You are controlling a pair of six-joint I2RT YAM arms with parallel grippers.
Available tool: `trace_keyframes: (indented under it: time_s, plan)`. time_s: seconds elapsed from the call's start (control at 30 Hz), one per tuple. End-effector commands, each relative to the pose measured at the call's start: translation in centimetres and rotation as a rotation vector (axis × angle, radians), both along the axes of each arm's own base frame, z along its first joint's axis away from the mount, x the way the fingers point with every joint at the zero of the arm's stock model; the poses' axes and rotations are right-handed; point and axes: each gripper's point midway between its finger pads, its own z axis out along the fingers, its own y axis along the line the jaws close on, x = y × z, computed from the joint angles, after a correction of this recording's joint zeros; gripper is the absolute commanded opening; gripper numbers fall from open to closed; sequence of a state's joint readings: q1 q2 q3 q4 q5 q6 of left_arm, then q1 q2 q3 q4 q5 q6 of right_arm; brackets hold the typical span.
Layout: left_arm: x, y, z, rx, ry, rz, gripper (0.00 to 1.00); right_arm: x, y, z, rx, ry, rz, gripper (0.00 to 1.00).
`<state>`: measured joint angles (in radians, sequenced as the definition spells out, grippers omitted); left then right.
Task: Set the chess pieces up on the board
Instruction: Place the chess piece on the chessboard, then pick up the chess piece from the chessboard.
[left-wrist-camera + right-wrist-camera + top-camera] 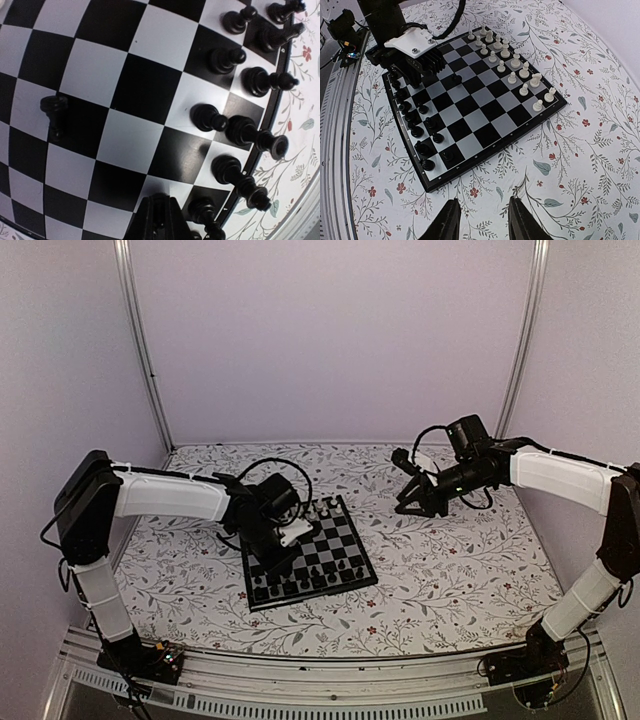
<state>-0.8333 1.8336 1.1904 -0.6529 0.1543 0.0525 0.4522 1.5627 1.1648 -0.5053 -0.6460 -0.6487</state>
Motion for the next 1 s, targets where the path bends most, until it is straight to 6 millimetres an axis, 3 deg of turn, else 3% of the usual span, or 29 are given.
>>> trace_keyframes:
  time_s: [0.0, 0.27, 0.6, 0.8, 0.97]
  plan:
    - [-1.1, -0.3, -0.6, 0.018, 0.034, -0.033, 0.07, -0.2, -0.1, -0.2, 0.004, -0.006, 0.009, 0.35]
    - [-1.2, -0.4, -0.2, 0.015, 0.039, -0.031, 0.15, -0.3, 0.0, 0.0, 0.007, -0.004, 0.012, 0.35]
    - [0.6, -1.2, 3.0, -0.017, -0.050, -0.028, 0.26, -0.2, 0.3, 0.7, 0.018, 0.005, 0.020, 0.36]
    - [3.1, -1.0, 7.1, -0.038, -0.163, -0.015, 0.28, 0.7, 1.0, 3.1, 0.026, -0.023, 0.044, 0.38]
    - [9.3, 1.1, 14.1, -0.067, -0.462, 0.147, 0.29, 2.3, 2.2, 6.4, -0.014, -0.157, 0.051, 0.39]
